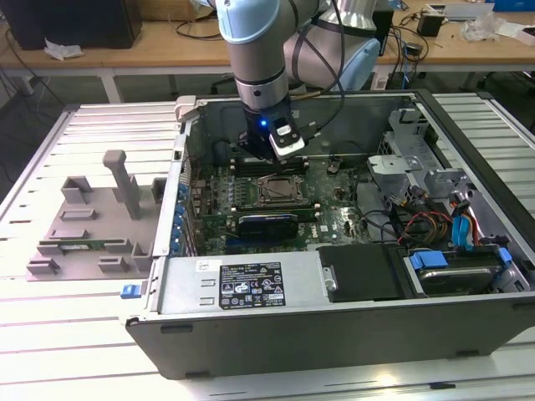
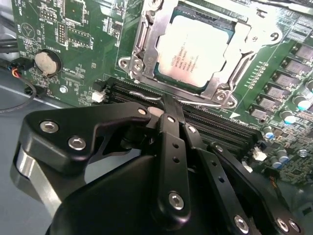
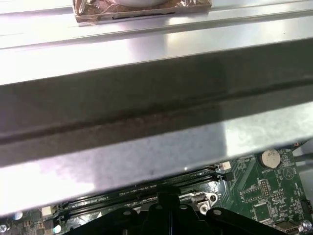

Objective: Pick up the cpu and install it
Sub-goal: 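Install the first cpu locking lever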

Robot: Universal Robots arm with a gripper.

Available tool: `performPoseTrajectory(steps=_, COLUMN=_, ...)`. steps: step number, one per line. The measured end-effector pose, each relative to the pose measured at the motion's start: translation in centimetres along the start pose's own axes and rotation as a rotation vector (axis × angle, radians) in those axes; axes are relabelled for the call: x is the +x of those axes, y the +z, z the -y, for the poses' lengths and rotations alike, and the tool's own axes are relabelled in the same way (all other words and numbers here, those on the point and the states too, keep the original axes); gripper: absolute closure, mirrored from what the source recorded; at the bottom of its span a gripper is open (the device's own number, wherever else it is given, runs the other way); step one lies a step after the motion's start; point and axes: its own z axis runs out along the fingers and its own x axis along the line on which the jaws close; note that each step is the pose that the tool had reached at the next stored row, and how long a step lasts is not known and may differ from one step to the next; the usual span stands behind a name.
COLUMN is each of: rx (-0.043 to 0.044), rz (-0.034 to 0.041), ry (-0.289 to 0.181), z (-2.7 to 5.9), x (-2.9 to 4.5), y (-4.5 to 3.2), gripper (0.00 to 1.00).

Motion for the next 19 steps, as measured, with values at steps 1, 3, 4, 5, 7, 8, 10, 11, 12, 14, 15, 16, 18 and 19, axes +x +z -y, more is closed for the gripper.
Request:
performPoseTrajectory(steps=1, rx=-0.0013, rz=0.0064, ry=0.001, z=0.00, x=0.00, y=0.05, gripper=0.89)
performPoseTrajectory(steps=3, rx=-0.0055, rz=0.0249, ry=-0.001, z=0.03, x=0.06, y=0.14, gripper=0.89)
performPoseTrajectory(steps=4, rx=-0.0056, rz=0.0255, ry=-0.001, z=0.04, x=0.10, y=0.14, gripper=0.89)
performPoseTrajectory(steps=5, rx=-0.0056, rz=0.0259, ry=-0.001, z=0.09, x=0.31, y=0.10, gripper=0.89)
performPoseTrajectory(steps=7, rx=-0.0061, rz=0.0276, ry=-0.001, z=0.15, x=0.66, y=0.09, gripper=0.89)
performPoseTrajectory(steps=8, rx=-0.0061, rz=0.0294, ry=-0.001, z=0.13, x=0.68, y=0.12, gripper=0.89)
performPoseTrajectory(steps=10, rx=-0.0064, rz=0.0308, ry=0.000, z=0.07, x=0.70, y=0.18, gripper=0.89)
performPoseTrajectory(steps=11, rx=-0.0064, rz=0.0312, ry=0.000, z=0.01, x=0.72, y=0.20, gripper=0.89)
performPoseTrajectory(steps=12, rx=-0.0066, rz=0.0316, ry=0.000, z=-0.02, x=0.73, y=0.23, gripper=0.89)
performPoseTrajectory(steps=14, rx=-0.0060, rz=0.0323, ry=0.000, z=-0.02, x=0.75, y=0.35, gripper=0.89)
performPoseTrajectory(steps=15, rx=-0.0051, rz=0.0324, ry=0.000, z=-0.01, x=0.76, y=0.40, gripper=0.89)
performPoseTrajectory(steps=16, rx=-0.0040, rz=0.0326, ry=0.000, z=0.00, x=0.76, y=0.45, gripper=0.89)
performPoseTrajectory(steps=18, rx=-0.0025, rz=0.0330, ry=0.000, z=0.02, x=0.75, y=0.61, gripper=0.89)
performPoseTrajectory(steps=19, rx=-0.0024, rz=0.0330, ry=0.000, z=0.02, x=0.72, y=0.66, gripper=0.89)
